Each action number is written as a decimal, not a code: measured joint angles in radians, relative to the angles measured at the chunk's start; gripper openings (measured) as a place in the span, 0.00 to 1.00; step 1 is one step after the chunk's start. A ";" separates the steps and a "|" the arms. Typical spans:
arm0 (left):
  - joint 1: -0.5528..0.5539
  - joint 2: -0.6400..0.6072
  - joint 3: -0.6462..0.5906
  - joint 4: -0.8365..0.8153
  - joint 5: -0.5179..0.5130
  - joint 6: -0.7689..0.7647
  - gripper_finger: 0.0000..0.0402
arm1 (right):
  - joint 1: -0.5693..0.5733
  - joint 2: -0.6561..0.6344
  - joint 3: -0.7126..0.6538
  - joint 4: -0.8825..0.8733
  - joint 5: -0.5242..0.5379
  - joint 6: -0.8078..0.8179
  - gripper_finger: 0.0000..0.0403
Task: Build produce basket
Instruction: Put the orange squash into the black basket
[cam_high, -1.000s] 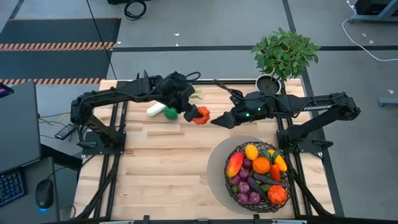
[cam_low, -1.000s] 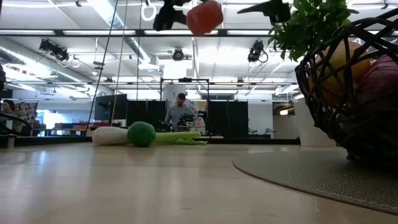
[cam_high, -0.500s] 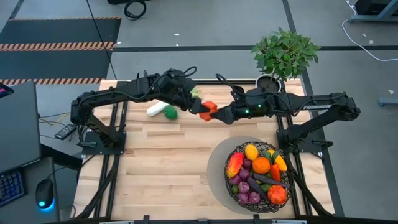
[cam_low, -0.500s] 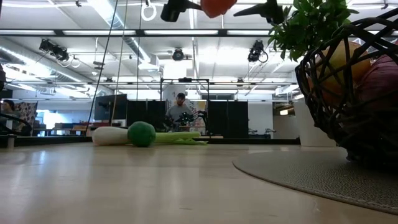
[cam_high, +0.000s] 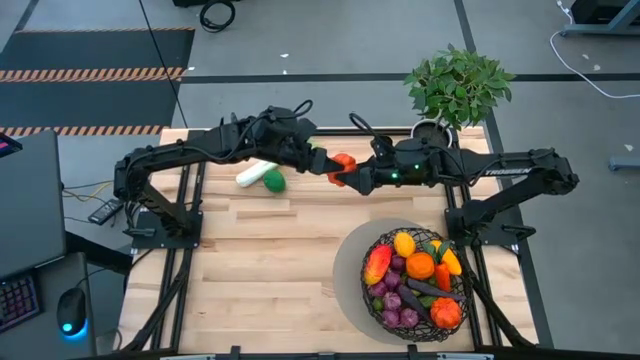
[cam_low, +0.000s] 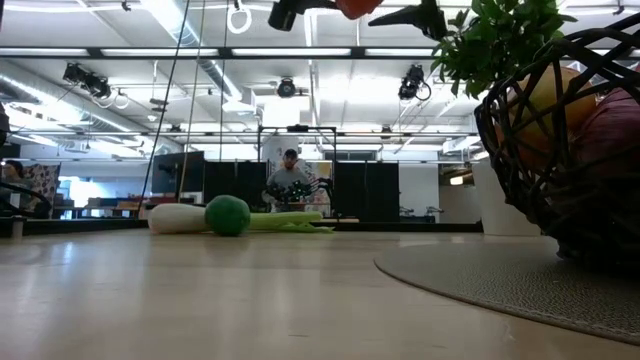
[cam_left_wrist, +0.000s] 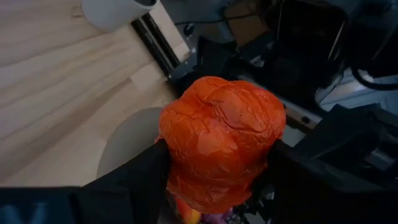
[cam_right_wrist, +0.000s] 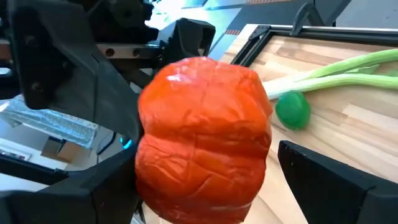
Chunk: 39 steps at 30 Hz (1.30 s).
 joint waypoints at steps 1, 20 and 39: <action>0.000 0.001 0.000 0.008 0.000 -0.003 0.63 | -0.004 0.000 0.000 0.000 -0.004 0.000 0.90; -0.010 0.001 0.000 0.021 0.047 0.004 0.64 | -0.023 0.000 0.000 0.040 -0.034 -0.075 0.65; 0.079 -0.043 0.002 -0.055 0.220 0.215 0.64 | -0.014 -0.011 -0.002 -0.055 -0.095 -0.023 0.65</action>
